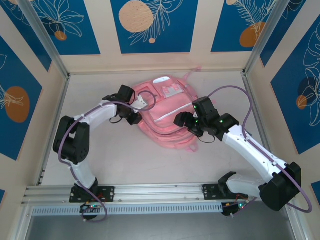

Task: Pack the student bag

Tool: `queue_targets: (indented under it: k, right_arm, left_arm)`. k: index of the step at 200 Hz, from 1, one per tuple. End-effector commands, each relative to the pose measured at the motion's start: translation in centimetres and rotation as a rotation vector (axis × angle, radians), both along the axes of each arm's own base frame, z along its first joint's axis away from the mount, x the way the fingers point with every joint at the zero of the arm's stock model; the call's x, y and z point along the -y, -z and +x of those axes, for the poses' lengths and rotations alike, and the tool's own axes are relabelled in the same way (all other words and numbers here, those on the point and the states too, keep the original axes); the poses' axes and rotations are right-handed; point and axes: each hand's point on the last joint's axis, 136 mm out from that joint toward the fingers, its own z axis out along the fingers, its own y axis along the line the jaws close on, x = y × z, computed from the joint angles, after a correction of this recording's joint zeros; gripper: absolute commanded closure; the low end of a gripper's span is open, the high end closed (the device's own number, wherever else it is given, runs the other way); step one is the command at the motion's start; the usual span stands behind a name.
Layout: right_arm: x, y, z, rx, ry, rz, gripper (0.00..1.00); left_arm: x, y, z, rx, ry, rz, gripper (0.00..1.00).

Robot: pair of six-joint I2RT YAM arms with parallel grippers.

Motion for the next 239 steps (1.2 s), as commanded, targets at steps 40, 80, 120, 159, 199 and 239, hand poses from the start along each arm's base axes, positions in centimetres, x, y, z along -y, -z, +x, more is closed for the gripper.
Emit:
queue_targets:
  k: [40, 80, 120, 159, 199, 239]
  right_arm:
    - [0.1, 1.4, -0.2, -0.045, 0.017, -0.005, 0.24]
    - [-0.3, 3.0, -0.1, -0.091, 0.034, 0.009, 0.24]
    - [-1.2, 5.0, 0.5, -0.143, 0.045, 0.024, 0.25]
    - [-2.2, 5.8, 1.2, -0.139, 0.031, 0.062, 0.30]
    - [-1.8, 6.6, 1.7, -0.145, 0.057, 0.046, 0.32]
    - [-1.5, 6.9, 1.8, -0.147, 0.057, 0.028, 0.33]
  left_arm:
    - [0.0, -0.4, 0.7, 0.008, 0.013, 0.007, 1.00]
    - [0.0, -1.5, -1.2, -0.009, -0.005, -0.031, 1.00]
    - [0.4, -2.0, -3.6, -0.091, -0.043, -0.077, 1.00]
    - [0.4, -2.2, -5.4, -0.129, -0.042, -0.073, 1.00]
    - [0.0, -2.1, -6.5, -0.166, -0.039, -0.022, 1.00]
    - [-1.0, -1.8, -6.2, -0.171, -0.024, 0.078, 1.00]
